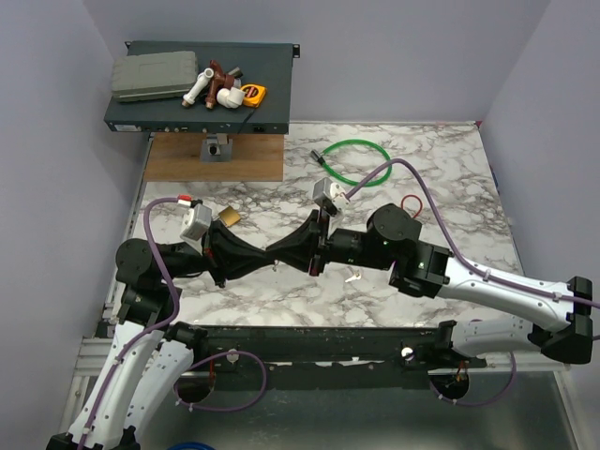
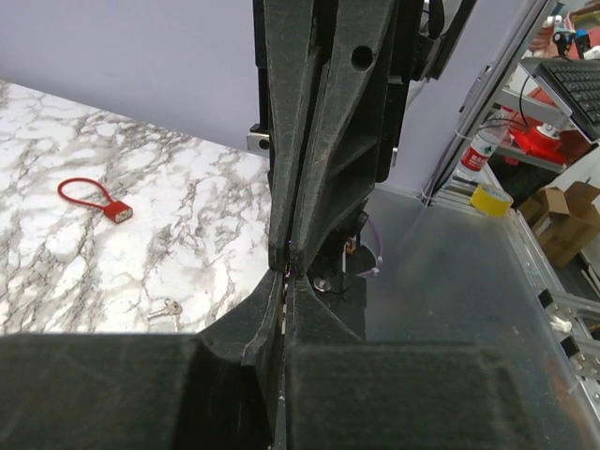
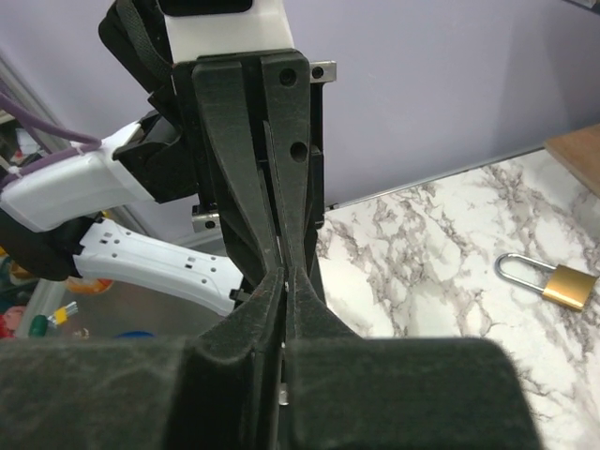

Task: Unlock with the key
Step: Pick up the key from the center of the board.

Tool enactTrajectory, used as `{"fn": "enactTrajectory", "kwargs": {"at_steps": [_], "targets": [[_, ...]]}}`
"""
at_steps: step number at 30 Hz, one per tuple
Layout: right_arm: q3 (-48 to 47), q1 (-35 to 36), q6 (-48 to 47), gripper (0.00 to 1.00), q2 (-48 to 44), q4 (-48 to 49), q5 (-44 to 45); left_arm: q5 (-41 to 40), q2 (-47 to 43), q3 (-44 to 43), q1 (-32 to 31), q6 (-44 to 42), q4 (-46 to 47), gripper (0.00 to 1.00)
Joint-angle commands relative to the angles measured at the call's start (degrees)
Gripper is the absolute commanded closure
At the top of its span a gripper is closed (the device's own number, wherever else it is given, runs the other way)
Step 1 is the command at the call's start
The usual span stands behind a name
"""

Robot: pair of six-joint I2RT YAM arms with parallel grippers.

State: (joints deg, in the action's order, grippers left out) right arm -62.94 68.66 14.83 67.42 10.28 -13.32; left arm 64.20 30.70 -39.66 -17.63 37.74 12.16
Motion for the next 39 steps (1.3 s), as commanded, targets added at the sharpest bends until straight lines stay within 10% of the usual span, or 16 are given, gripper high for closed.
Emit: {"fn": "enactTrajectory", "kwargs": {"at_steps": [1,11,39], "targets": [[-2.5,0.6,-1.1,0.87,2.2,-3.9,-3.0,2.3,0.1,-1.4,-0.3,-1.6,-0.8,1.00],[3.5,0.7,-1.0,0.56,-8.4,-5.1,0.9,1.5,0.0,-1.2,-0.3,-0.4,-0.1,1.00],[8.3,0.6,5.0,0.79,-4.1,7.1,0.5,0.8,0.2,-0.8,-0.3,2.3,3.9,1.00]]}}
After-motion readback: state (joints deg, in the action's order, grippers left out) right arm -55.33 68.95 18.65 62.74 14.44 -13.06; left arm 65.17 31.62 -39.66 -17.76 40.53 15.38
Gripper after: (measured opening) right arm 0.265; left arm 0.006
